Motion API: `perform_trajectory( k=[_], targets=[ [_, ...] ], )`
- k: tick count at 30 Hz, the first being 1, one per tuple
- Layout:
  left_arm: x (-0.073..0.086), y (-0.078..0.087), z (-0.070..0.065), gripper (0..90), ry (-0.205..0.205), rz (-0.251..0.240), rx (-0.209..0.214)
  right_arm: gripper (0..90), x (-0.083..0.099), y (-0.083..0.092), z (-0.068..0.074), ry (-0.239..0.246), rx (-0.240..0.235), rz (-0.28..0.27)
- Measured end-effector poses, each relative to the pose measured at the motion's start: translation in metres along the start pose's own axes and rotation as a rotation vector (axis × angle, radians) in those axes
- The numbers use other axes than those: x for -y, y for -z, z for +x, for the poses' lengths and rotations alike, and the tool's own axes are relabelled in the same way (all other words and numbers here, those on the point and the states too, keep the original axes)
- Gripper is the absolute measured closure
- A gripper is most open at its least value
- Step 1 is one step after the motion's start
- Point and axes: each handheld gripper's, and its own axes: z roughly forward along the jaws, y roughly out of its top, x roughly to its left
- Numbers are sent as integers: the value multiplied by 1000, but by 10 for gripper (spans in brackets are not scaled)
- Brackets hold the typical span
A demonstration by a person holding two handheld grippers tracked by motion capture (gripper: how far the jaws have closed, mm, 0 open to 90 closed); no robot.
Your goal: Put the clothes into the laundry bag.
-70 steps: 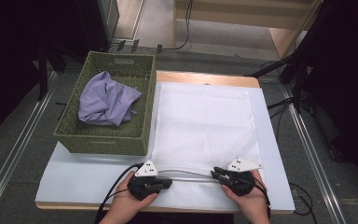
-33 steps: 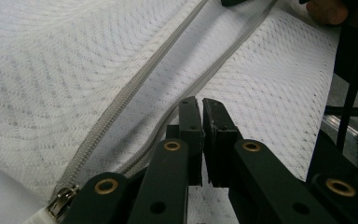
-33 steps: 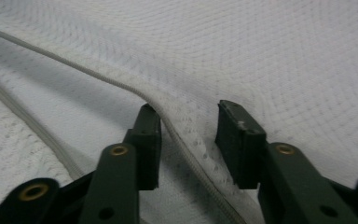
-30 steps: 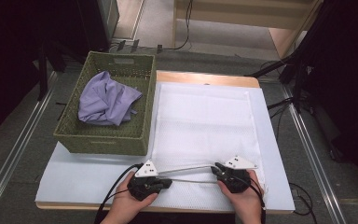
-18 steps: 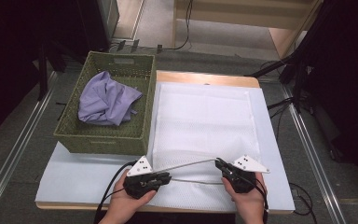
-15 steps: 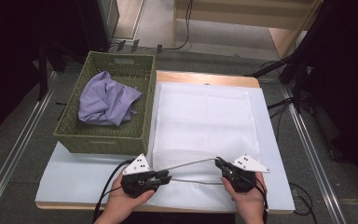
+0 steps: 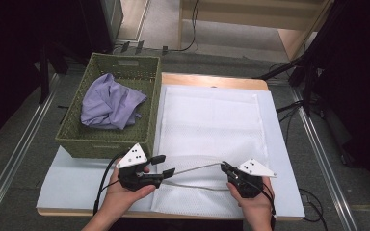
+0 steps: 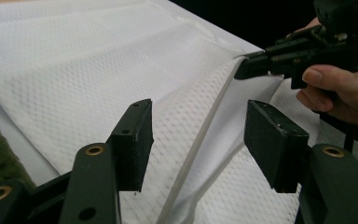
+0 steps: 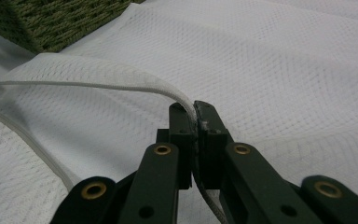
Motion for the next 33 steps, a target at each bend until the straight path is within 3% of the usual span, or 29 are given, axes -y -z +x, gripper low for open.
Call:
perform_trajectory(
  k=[6, 13, 22, 29, 33],
  targets=[
    [-16, 8, 9, 354, -6, -65, -49, 878, 0, -1, 0, -1, -2, 6],
    [-30, 12, 23, 348, 0, -95, -97, 881, 1, -2, 0, -3, -9, 12],
    [-45, 11, 42, 341, 25, -94, -153, 882, 2, -3, -1, -2, -13, 16],
    [-57, 5, 55, 301, 13, -84, -186, 882, 2, -4, -1, 6, -16, 23],
    [-63, 5, 66, 296, 40, -94, -210, 881, 3, -5, -1, 3, -17, 22]
  ],
)
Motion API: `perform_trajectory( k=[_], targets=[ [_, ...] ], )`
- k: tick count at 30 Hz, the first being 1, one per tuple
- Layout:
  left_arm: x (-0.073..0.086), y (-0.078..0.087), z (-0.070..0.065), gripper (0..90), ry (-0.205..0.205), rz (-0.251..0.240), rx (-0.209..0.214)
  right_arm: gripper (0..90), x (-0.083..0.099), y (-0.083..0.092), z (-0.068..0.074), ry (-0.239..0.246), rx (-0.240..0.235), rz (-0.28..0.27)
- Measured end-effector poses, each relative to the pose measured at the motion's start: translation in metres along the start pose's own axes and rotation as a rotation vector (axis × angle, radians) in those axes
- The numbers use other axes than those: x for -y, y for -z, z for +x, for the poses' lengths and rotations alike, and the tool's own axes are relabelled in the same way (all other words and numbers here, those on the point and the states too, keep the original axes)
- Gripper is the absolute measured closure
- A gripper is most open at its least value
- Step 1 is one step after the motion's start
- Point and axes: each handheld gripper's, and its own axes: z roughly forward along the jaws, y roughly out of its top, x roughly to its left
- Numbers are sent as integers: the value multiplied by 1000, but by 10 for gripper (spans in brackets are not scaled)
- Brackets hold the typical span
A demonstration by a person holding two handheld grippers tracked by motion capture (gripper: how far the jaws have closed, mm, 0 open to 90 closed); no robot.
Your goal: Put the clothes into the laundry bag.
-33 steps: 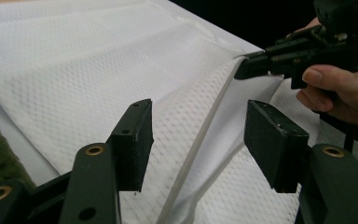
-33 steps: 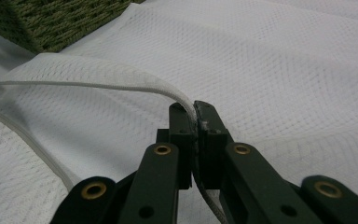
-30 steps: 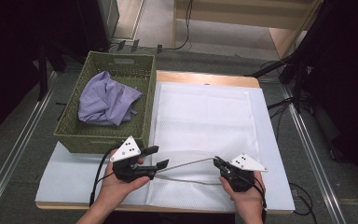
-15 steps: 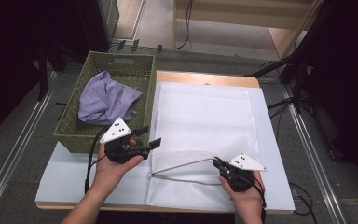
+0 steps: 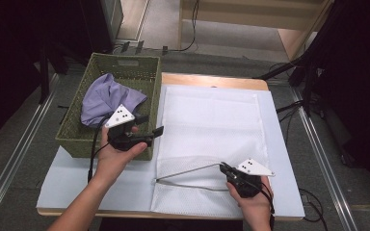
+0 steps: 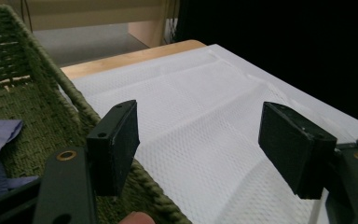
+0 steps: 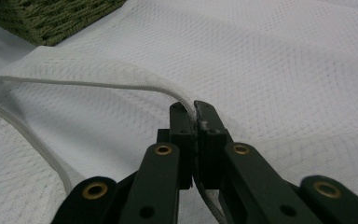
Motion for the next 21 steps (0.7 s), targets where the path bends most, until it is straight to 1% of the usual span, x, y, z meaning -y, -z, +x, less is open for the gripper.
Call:
perform_trajectory(
  k=[1, 4, 5, 9, 10, 11, 12, 14, 16, 17, 19, 21],
  targets=[
    [-1, -1, 3, 296, 12, 1, -1, 881, 0, 0, 0, 0, 0, 0],
    [-7, -5, 12, 291, 17, 25, -12, 881, 0, 0, 0, 2, -1, -1],
    [-8, -7, 15, 289, 25, 31, -14, 881, 0, 0, 0, 3, -1, 0],
    [-16, -9, 26, 273, 80, 37, -12, 881, 0, -1, 0, 4, 1, 2],
    [-18, -10, 28, 258, 86, 31, -14, 881, 0, -1, 0, 3, 0, 1],
    [-20, -10, 30, 251, 82, 38, -26, 881, 1, -1, 0, 5, 0, 1],
    [-22, -11, 32, 248, 86, 37, -29, 881, 1, -1, 0, 6, 0, 1],
    [-25, -12, 39, 224, 100, 51, -26, 881, 1, -1, 0, 4, 0, 3],
    [-29, -13, 44, 182, 105, 58, 1, 881, 1, -1, 0, 6, 1, 3],
    [-30, -14, 47, 164, 104, 61, 8, 881, 1, -1, 0, 8, 1, 4],
    [-34, -15, 53, 158, 127, 65, 17, 881, 1, -1, 0, 10, 1, 2],
    [-37, -17, 60, 157, 148, 64, 14, 881, 1, -1, 0, 7, -1, 2]
  ],
)
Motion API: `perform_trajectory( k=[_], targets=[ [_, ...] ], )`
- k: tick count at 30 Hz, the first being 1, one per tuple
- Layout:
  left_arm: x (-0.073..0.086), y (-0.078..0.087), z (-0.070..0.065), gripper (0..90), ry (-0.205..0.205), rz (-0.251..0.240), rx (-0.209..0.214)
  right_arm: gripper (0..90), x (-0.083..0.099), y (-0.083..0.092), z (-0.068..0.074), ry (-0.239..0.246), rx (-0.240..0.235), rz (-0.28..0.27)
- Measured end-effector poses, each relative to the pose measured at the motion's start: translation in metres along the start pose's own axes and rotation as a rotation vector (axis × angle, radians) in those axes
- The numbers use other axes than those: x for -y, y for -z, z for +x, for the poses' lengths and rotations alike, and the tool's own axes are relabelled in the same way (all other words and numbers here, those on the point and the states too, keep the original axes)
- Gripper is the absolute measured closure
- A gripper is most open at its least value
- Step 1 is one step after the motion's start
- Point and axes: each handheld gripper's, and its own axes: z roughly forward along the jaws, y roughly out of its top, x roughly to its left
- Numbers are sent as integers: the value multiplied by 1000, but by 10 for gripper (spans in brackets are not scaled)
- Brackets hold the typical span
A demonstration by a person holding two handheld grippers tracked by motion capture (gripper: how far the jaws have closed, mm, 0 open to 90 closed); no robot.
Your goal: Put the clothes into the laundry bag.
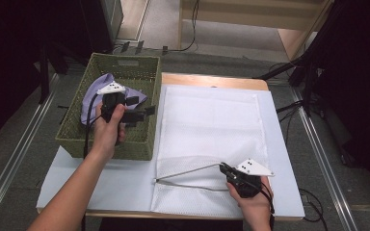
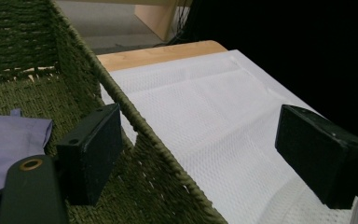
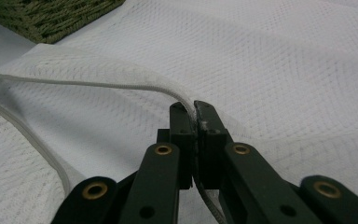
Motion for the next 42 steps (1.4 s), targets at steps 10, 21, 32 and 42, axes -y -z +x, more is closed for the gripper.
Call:
perform_trajectory(
  k=[10, 21, 32, 42],
  targets=[
    [-6, -2, 52, 104, 20, -13, -161, 881, 0, 0, -1, 2, -1, 1],
    [8, -16, 112, 10, 227, 27, -266, 881, 0, -1, 0, 0, -3, 2],
    [8, -31, 127, 7, 216, 134, -378, 883, 1, -1, -1, 3, -9, 6],
    [19, -42, 136, 0, 253, 299, -468, 884, 1, -2, 0, 13, -9, 4]
  ],
)
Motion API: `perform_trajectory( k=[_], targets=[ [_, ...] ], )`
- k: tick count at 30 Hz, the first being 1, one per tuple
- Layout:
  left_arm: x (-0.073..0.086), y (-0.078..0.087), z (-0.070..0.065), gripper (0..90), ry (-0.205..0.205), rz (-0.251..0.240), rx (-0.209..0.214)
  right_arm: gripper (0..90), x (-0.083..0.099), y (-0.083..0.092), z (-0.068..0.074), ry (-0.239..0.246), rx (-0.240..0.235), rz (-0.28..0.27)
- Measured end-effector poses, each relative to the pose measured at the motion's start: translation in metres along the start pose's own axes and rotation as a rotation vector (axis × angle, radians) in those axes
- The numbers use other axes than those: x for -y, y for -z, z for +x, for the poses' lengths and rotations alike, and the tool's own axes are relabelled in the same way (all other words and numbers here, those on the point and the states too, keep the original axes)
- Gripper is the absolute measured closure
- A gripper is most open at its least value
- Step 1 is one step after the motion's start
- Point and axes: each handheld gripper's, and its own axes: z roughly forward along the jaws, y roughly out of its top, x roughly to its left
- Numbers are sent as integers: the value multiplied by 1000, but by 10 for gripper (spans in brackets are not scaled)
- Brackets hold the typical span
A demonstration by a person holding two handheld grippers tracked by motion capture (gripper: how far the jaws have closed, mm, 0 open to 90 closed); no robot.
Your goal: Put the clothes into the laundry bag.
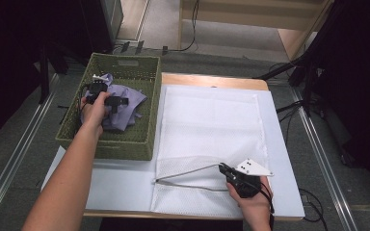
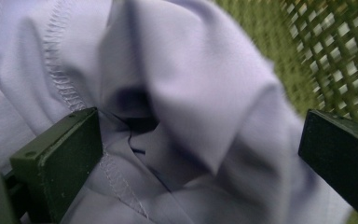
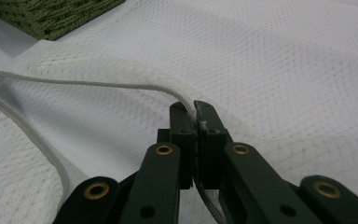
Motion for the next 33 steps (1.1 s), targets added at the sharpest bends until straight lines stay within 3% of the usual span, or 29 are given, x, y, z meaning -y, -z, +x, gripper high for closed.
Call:
perform_trajectory(
  k=[2, 5, 6, 10, 15, 19, 21, 26, 27, 28, 31, 33],
  targets=[
    [2, -4, 1, 0, 7, 41, -24, 884, 0, 0, 0, 2, 0, 1],
    [5, -10, 5, 0, 68, 100, -46, 884, 0, 0, 0, 3, 0, 1],
    [5, -11, 5, 0, 70, 106, -60, 884, 0, 0, 0, 4, 0, 2],
    [6, -16, 2, 0, 49, 121, -123, 884, 1, -1, 0, 4, 0, 4],
    [7, -16, 1, 0, 55, 116, -128, 884, 1, 0, 0, 3, 0, 5],
    [8, -17, -1, 13, 13, 126, -144, 884, 1, -1, 0, 4, -2, 6],
    [8, -16, -2, 70, -2, 134, -164, 884, 1, -1, 0, 4, -4, 7],
    [7, -11, -4, 255, -90, 138, -186, 885, 0, -1, 1, 6, -4, 9],
    [6, -7, -3, 423, -67, 125, -134, 885, 0, -1, 1, 5, -5, 9],
    [6, -7, -3, 616, -12, 112, -90, 886, 0, -1, 0, 5, -8, 8],
    [5, -7, -4, 701, -18, 107, -81, 886, 0, -1, 0, 2, -8, 10],
    [5, -7, -7, 748, -34, 104, -13, 887, 0, -1, 0, 3, -7, 9]
  ],
)
